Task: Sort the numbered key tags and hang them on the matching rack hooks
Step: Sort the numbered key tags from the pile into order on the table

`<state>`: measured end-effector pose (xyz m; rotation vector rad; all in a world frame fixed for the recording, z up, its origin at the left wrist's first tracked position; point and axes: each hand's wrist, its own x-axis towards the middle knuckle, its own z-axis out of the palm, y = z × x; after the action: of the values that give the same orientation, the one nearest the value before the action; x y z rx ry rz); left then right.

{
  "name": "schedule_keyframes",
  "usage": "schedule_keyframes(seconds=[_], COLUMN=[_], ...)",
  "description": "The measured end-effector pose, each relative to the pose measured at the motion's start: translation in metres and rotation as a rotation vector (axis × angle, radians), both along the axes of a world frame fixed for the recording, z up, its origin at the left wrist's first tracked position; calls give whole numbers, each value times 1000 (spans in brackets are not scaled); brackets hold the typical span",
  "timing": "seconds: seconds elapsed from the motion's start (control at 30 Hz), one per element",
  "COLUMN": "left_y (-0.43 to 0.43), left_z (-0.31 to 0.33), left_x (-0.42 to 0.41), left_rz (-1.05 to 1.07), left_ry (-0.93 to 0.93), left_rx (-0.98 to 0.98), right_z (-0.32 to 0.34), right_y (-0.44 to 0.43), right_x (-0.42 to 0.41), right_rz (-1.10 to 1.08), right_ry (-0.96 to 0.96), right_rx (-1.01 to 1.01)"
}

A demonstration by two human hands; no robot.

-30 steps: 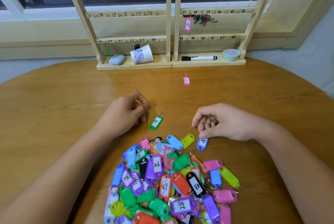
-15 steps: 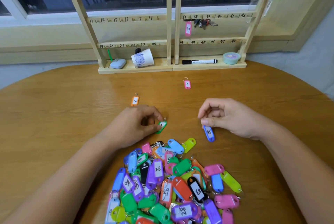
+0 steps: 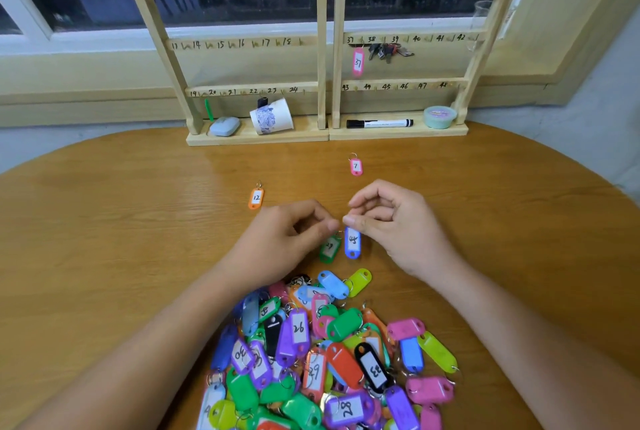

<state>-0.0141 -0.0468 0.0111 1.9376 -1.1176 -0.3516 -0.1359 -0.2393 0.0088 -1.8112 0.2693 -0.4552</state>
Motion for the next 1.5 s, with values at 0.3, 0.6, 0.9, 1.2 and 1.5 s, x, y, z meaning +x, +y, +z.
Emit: schedule_keyframes(seconds=[0.3,0.6,0.9,1.2,1.5], left_y=[-2,-1,18,17,17], left_z=[1,2,-9,-12,-10], left_x=[-8,-5,29,26,24], left_rz=[102,174,338,298,271], left_ry=[536,599,462,375,348], left_rx=[-214,-262,-303,-239,-201], right_z=[-1,-4,-14,-9,-9], right_y=[20,22,9,-33,-66], right_x=[4,3,-10,-19,-19], right_rz=[-7,-29,315,215,26], right_ry=[-61,-153,65,230,216], right_rx=[-16,-171,-878,-894,-999])
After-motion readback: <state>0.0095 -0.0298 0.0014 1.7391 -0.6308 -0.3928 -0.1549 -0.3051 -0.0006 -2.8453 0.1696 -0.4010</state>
